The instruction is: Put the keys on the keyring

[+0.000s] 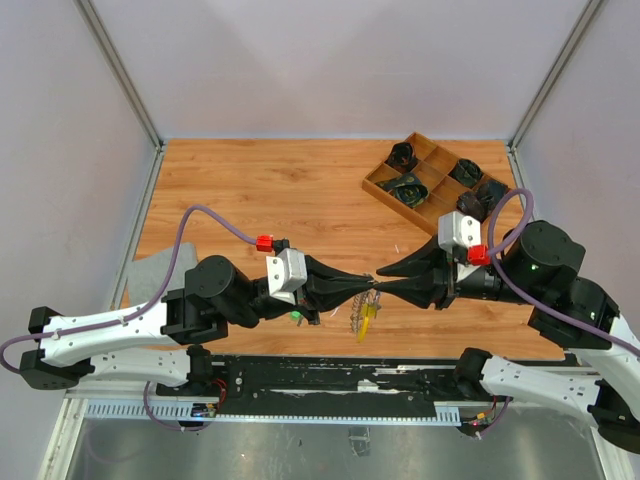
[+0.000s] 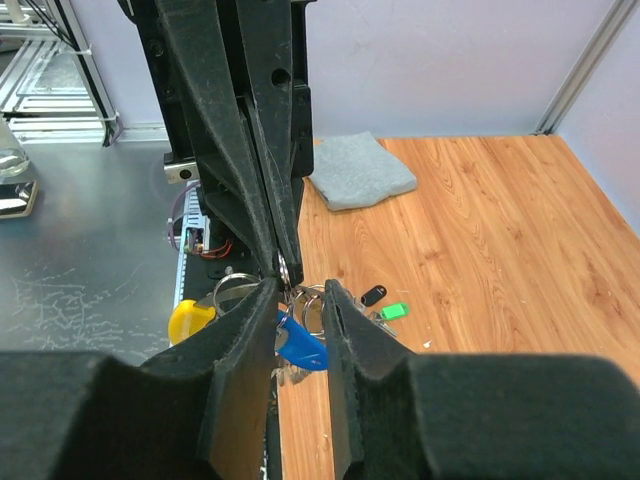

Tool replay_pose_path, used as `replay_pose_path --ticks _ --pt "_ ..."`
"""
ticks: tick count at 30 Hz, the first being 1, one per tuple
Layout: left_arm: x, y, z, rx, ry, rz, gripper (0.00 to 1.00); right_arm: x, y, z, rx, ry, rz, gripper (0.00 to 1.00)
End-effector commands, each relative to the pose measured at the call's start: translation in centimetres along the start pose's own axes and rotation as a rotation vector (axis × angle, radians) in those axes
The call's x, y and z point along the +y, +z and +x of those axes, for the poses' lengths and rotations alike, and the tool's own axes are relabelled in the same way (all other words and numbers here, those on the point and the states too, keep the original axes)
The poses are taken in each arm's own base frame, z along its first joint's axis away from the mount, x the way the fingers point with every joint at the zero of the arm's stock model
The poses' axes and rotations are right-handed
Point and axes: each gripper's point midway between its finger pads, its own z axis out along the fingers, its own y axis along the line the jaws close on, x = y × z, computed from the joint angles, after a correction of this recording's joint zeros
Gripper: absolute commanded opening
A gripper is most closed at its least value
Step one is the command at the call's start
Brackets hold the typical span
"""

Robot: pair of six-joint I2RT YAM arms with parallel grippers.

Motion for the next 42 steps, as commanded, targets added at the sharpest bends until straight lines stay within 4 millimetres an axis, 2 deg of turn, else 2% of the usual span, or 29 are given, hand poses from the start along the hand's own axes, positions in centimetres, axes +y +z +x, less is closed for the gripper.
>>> replay_pose_path --ticks 1,13,15,18,22,32,42 --pt "0.1 -0.2 -3.6 -0.097 0.005 -0.001 0.01 0.5 0.0 0.5 0.010 -0.019 -0.031 0.25" --pt "0.1 -0.3 -3.6 -0.101 0.004 0.002 0.01 1.1 0.2 1.0 0.023 -0.011 -0.068 0.17" --pt "0.1 -0.3 -3.7 -0.102 0.003 0.002 0.01 1.1 0.2 1.2 0.027 -0.013 -0.071 0.19" --pt "0.1 -0.4 -3.7 -0.103 0.001 0.001 0.01 1.2 0.2 1.5 0.033 -0.013 -0.073 0.28" --pt "0.0 -0.4 -3.7 -0.103 0.000 0.003 0.00 1.3 0.2 1.6 0.037 -0.016 -0.079 0.28" --pt "0.0 -0.2 -3.5 -0.099 0.003 0.006 0.00 1.1 0.2 1.2 0.025 -0.020 -0.071 0.25" --pt "-0.1 -0.2 -3.4 -0.096 0.005 0.013 0.01 0.8 0.3 1.1 0.024 -0.021 -0.057 0.12"
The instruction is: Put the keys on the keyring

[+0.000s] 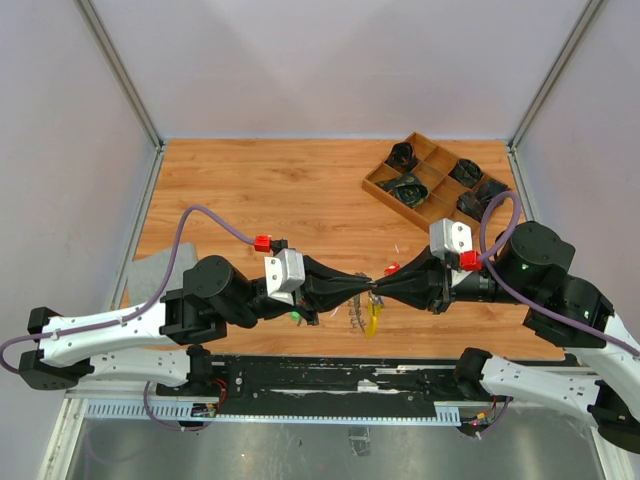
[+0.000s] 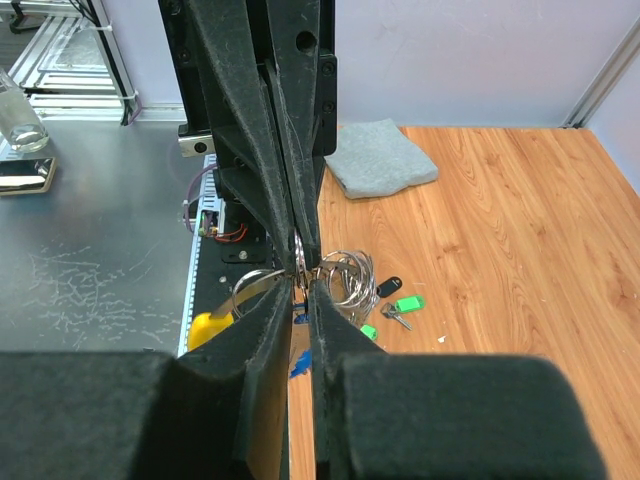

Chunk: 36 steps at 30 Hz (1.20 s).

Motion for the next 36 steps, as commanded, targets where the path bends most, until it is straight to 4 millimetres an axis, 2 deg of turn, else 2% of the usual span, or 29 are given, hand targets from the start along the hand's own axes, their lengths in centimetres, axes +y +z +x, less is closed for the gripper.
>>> replay_pose_path --ticks 1,8,17,20,23,28,36 --pt "-0.1 0.0 -3.1 -0.090 0.005 0.010 0.00 0.0 0.0 -0.2 -0.011 -0.021 -0.002 0.11" --pt "-0.3 0.3 -2.7 -0.072 0.006 0.023 0.01 0.0 -0.2 -0.6 -0.014 -0.026 0.002 0.01" --pt "-0.4 0.3 -1.9 -0.019 -0.001 0.027 0.29 -0.6 -1.3 0.7 0.151 -0.025 0.028 0.01" --pt "0.1 0.1 -1.8 0.000 -0.001 0.001 0.39 -0.9 -2.0 1.6 0.253 -0.019 0.044 0.01" --pt "0.8 0.0 -1.1 0.033 -0.002 -0.041 0.45 -1.4 -2.9 3.3 0.389 0.008 0.067 0.00" --pt "2.1 0.0 0.8 0.116 0.004 -0.112 0.50 -2.3 -4.2 6.3 0.612 0.058 0.114 0.01" --pt "2.5 0.3 4.8 0.268 0.016 -0.137 0.55 -2.7 -5.7 8.8 0.828 0.146 0.165 0.01"
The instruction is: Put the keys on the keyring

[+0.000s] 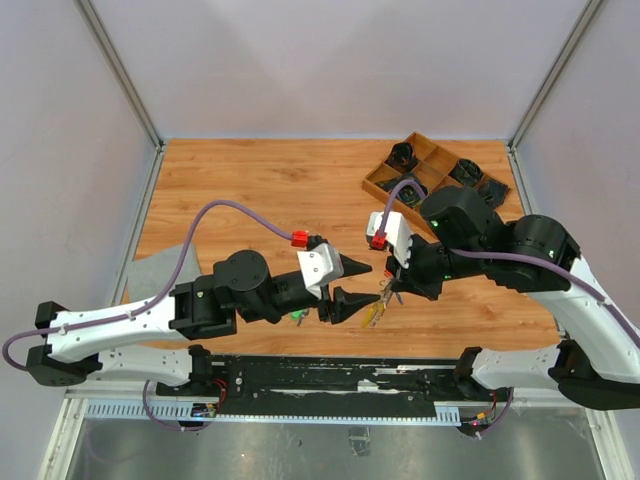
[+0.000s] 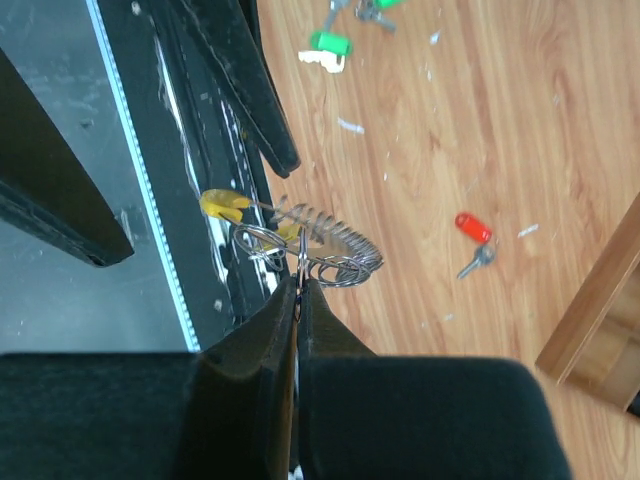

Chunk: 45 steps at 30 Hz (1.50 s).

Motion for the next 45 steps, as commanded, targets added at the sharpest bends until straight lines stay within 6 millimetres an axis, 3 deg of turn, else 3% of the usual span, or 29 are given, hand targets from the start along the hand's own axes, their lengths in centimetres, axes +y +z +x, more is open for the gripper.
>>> replay_pose_path --ticks 1,8,22,35,41,45 --pt "0.6 0.2 1.2 0.067 0.013 -0.029 0.58 0.0 -1.1 2.8 0.145 0.049 0.032 0.01" --pt "0.3 1.2 3.1 0.128 0.038 -0.013 0.62 0.9 -0.8 2.5 0.133 0.078 -0.017 0.01" --pt "-0.3 3.0 4.1 0.175 0.080 0.025 0.51 2.5 -0.5 2.0 0.085 0.054 -0.111 0.01" --pt "-1.2 3.7 4.9 0.205 0.099 0.084 0.26 2.3 -0.5 1.7 0.064 0.053 -0.098 0.01" --pt "-1.2 3.6 4.8 0.204 0.102 0.085 0.02 2.0 -0.7 1.3 0.047 0.054 -0.081 0.01" --pt "-1.3 3.4 4.5 0.194 0.097 0.087 0.01 1.7 -1.2 0.6 -0.005 0.040 -0.057 0.01"
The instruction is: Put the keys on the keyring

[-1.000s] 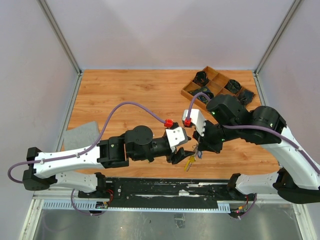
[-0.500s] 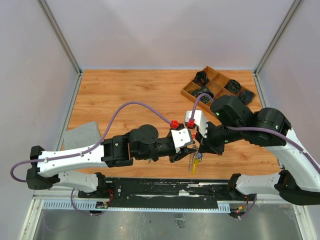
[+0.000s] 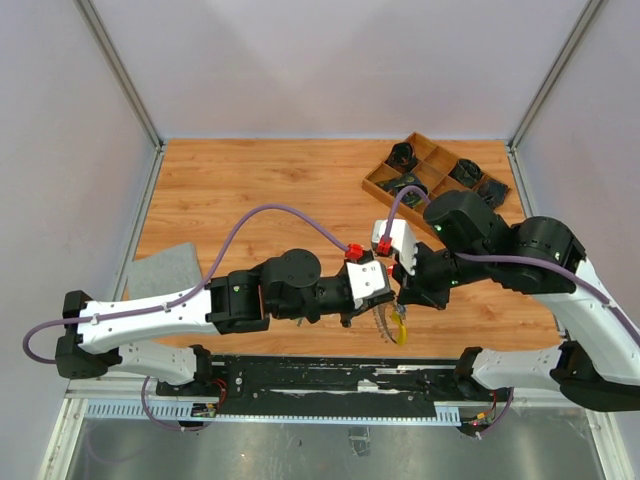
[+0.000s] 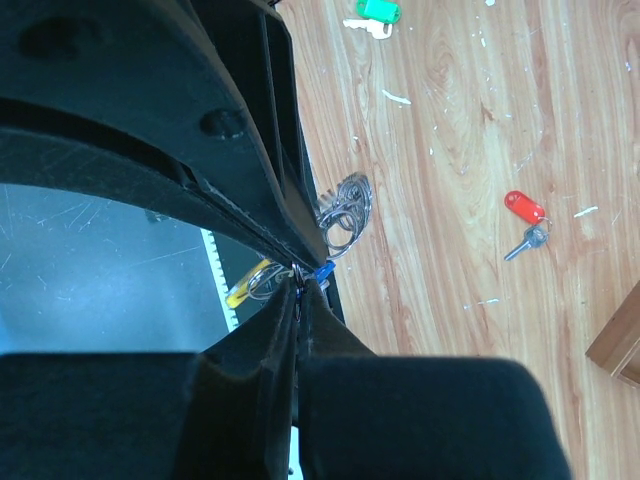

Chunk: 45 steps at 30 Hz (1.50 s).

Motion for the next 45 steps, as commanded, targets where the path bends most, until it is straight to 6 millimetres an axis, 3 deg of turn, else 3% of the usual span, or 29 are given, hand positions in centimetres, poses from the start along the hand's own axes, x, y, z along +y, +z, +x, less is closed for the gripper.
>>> replay_pose_path --ticks 1,7,14,18,24,31,45 --pt "0.1 -0.5 -1.8 -0.048 0.003 0.005 0.01 0.0 -1.1 -1.7 -0.110 -0.033 0.029 0.01" --pt "0.3 -1.8 -3.3 -0.134 -0.017 -0.006 0.01 -0.4 -2.4 -3.0 -0.232 -0.072 0.081 0.17" --pt "0.4 -3.5 -5.5 -0.243 -0.035 -0.011 0.01 -0.6 -4.9 -4.7 -0.418 -0.095 0.152 0.25" --pt "1.0 -4.1 -5.9 -0.267 -0.050 -0.046 0.01 -1.1 -6.1 -5.6 -0.499 -0.035 0.202 0.37" --pt "3.5 -4.8 -6.1 -0.318 -0.113 -0.189 0.01 -2.7 -6.4 -7.1 -0.646 0.186 0.273 0.38" --pt "6.1 -5.4 -6.0 -0.352 -0.182 -0.344 0.01 -4.6 -6.7 -7.5 -0.757 0.459 0.338 0.36" --pt "6.7 -5.2 -5.5 -0.338 -0.187 -0.386 0.01 -4.1 -3.1 -8.9 -0.710 0.530 0.235 0.37"
